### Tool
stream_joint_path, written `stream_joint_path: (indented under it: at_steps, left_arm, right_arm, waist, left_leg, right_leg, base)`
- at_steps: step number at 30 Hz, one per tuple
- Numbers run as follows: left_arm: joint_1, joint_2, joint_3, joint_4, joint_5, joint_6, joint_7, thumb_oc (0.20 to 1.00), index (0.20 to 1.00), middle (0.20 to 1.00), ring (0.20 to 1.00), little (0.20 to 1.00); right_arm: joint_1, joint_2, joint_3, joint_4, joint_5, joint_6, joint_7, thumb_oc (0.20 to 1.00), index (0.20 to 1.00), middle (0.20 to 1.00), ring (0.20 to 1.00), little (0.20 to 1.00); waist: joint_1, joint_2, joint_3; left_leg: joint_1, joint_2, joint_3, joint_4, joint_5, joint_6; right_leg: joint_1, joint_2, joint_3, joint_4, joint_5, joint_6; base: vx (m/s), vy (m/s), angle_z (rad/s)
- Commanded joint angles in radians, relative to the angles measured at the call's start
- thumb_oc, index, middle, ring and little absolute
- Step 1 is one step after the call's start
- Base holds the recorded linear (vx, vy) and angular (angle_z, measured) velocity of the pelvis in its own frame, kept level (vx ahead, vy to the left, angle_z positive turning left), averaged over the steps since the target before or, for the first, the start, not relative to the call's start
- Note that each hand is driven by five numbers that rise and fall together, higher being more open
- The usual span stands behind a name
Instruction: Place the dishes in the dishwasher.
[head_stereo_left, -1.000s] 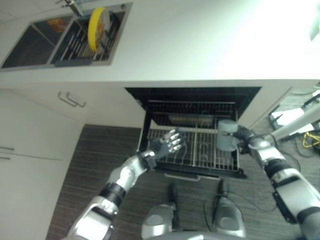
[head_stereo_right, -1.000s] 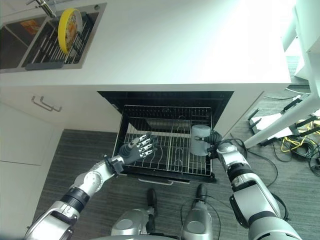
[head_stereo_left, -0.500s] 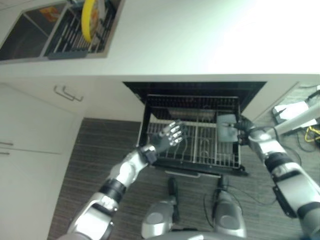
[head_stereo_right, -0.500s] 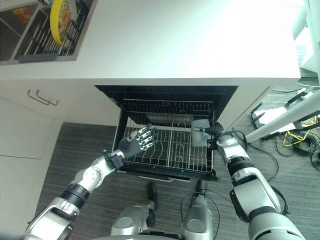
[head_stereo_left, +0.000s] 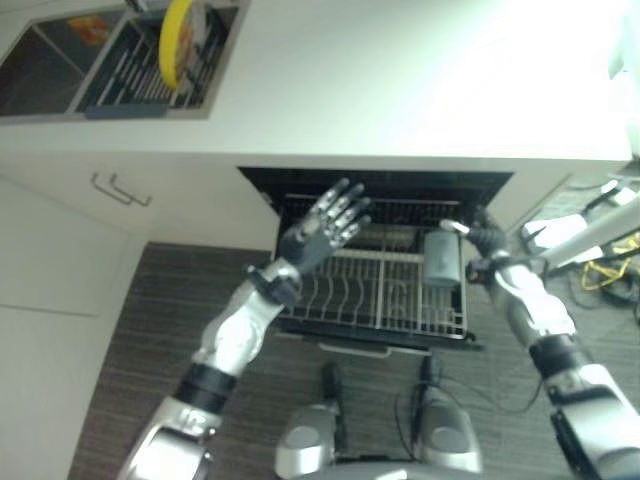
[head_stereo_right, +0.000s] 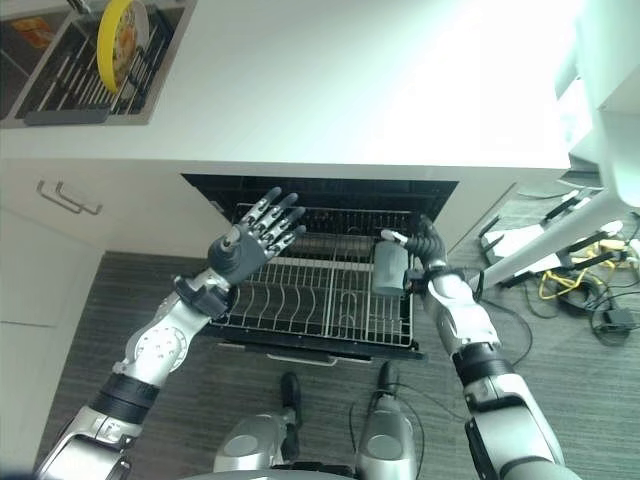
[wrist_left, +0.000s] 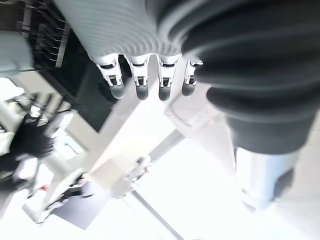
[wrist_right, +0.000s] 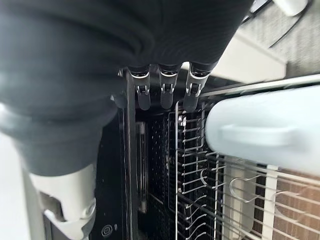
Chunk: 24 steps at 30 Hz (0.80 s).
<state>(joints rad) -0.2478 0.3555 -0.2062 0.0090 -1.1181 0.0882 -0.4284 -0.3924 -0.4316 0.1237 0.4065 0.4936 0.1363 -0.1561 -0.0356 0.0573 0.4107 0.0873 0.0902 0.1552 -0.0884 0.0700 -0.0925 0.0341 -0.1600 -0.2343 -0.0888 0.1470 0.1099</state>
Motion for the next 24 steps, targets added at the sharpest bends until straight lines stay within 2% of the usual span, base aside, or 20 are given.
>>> stream_joint_path:
  at_steps: [1,2,3,4,5,7,10,12,15,22,24]
  left_arm:
    - [0.061,-0.029,0.018,-0.03,0.082,-0.113,0.03,1.0,1.0,1.0,1.0,1.0]
    - [0.138,-0.039,0.082,-0.1,0.118,-0.127,0.017,1.0,1.0,1.0,1.0,1.0]
    - [0.158,-0.039,0.095,-0.117,0.129,-0.132,0.017,1.0,1.0,1.0,1.0,1.0]
    - [0.185,-0.036,0.121,-0.141,0.191,-0.171,0.029,1.0,1.0,1.0,1.0,1.0]
    - [0.205,-0.02,0.134,-0.16,0.281,-0.22,0.067,1.0,1.0,1.0,1.0,1.0]
    - [0.217,0.013,0.162,-0.172,0.341,-0.257,0.092,1.0,1.0,1.0,1.0,1.0]
    - [0.221,0.017,0.169,-0.175,0.342,-0.258,0.09,1.0,1.0,1.0,1.0,1.0]
    - [0.239,0.028,0.206,-0.21,0.318,-0.28,0.106,1.0,1.0,1.0,1.0,1.0]
    - [0.249,0.022,0.21,-0.227,0.301,-0.289,0.118,1.0,1.0,1.0,1.0,1.0]
    - [0.327,0.023,0.252,-0.266,0.271,-0.256,0.12,1.0,1.0,1.0,1.0,1.0]
    - [0.346,0.021,0.263,-0.274,0.249,-0.244,0.116,1.0,1.0,1.0,1.0,1.0]
  right_arm:
    - [0.106,0.032,-0.05,-0.12,0.038,-0.076,0.041,1.0,1.0,1.0,1.0,1.0]
    - [0.243,0.095,-0.101,-0.261,-0.012,-0.059,0.086,1.0,1.0,1.0,1.0,1.0]
    - [0.274,0.109,-0.11,-0.294,-0.029,-0.051,0.094,1.0,1.0,1.0,1.0,1.0]
    - [0.317,0.123,-0.126,-0.342,-0.063,-0.038,0.121,1.0,1.0,1.0,1.0,1.0]
    - [0.347,0.122,-0.136,-0.382,-0.081,-0.023,0.136,1.0,1.0,1.0,1.0,1.0]
    - [0.371,0.108,-0.157,-0.427,-0.098,-0.015,0.137,1.0,1.0,1.0,1.0,1.0]
    - [0.377,0.108,-0.162,-0.435,-0.103,-0.014,0.139,1.0,1.0,1.0,1.0,1.0]
    - [0.405,0.092,-0.19,-0.51,-0.117,-0.041,0.137,1.0,1.0,1.0,1.0,1.0]
    - [0.418,0.087,-0.197,-0.558,-0.14,-0.065,0.131,1.0,1.0,1.0,1.0,1.0]
    - [0.466,0.06,-0.205,-0.668,-0.181,-0.084,0.176,1.0,1.0,1.0,1.0,1.0]
    - [0.468,0.04,-0.209,-0.684,-0.196,-0.079,0.171,1.0,1.0,1.0,1.0,1.0]
  waist:
    - [0.003,-0.006,-0.131]
    - [-0.012,-0.014,-0.151]
    - [-0.016,-0.017,-0.158]
    - [-0.022,-0.021,-0.165]
    - [-0.026,-0.026,-0.174]
    - [-0.029,-0.032,-0.187]
    - [-0.029,-0.034,-0.19]
    - [-0.026,-0.045,-0.228]
    - [-0.023,-0.048,-0.25]
    - [-0.01,-0.044,-0.276]
    - [-0.008,-0.038,-0.277]
  left_leg:
    - [-0.01,0.009,0.047,0.001,-0.074,0.011]
    - [0.004,0.013,0.056,0.001,-0.079,0.014]
    - [0.008,0.015,0.058,0.001,-0.081,0.015]
    - [0.014,0.016,0.06,0.001,-0.084,0.016]
    - [0.02,0.018,0.063,0.001,-0.087,0.015]
    - [0.029,0.021,0.068,0.001,-0.093,0.013]
    - [0.032,0.022,0.069,0.001,-0.095,0.012]
    - [0.049,0.028,0.069,0.001,-0.105,0.004]
    - [0.058,0.032,0.067,0.001,-0.111,0.0]
    - [0.068,0.04,0.062,0.001,-0.113,-0.005]
    - [0.069,0.035,0.05,0.001,-0.114,-0.004]
  right_leg:
    - [-0.002,-0.038,-0.034,0.08,-0.118,0.044]
    - [0.013,-0.028,-0.022,0.073,-0.124,0.043]
    - [0.017,-0.027,-0.02,0.071,-0.125,0.043]
    - [0.026,-0.023,-0.016,0.065,-0.127,0.043]
    - [0.036,-0.02,-0.014,0.058,-0.127,0.044]
    - [0.053,-0.015,-0.013,0.043,-0.129,0.047]
    - [0.061,-0.014,-0.014,0.037,-0.129,0.047]
    - [0.097,-0.005,-0.018,0.011,-0.137,0.048]
    - [0.113,0.004,-0.02,0.002,-0.149,0.044]
    - [0.121,0.022,-0.018,0.002,-0.172,0.033]
    - [0.114,0.031,0.001,0.002,-0.176,0.028]
  base:
    - [0.11,-0.01,-0.02]
    - [0.11,-0.009,-0.02]
    - [0.1,-0.012,0.01]
    - [0.04,-0.017,-0.08]
    - [0.03,-0.025,-0.12]
    - [0.02,-0.035,-0.08]
    - [0.01,-0.012,0.0]
    - [0.06,-0.078,-0.01]
    - [0.06,-0.071,0.01]
    - [0.09,-0.109,0.0]
    - [0.03,-0.03,0.0]
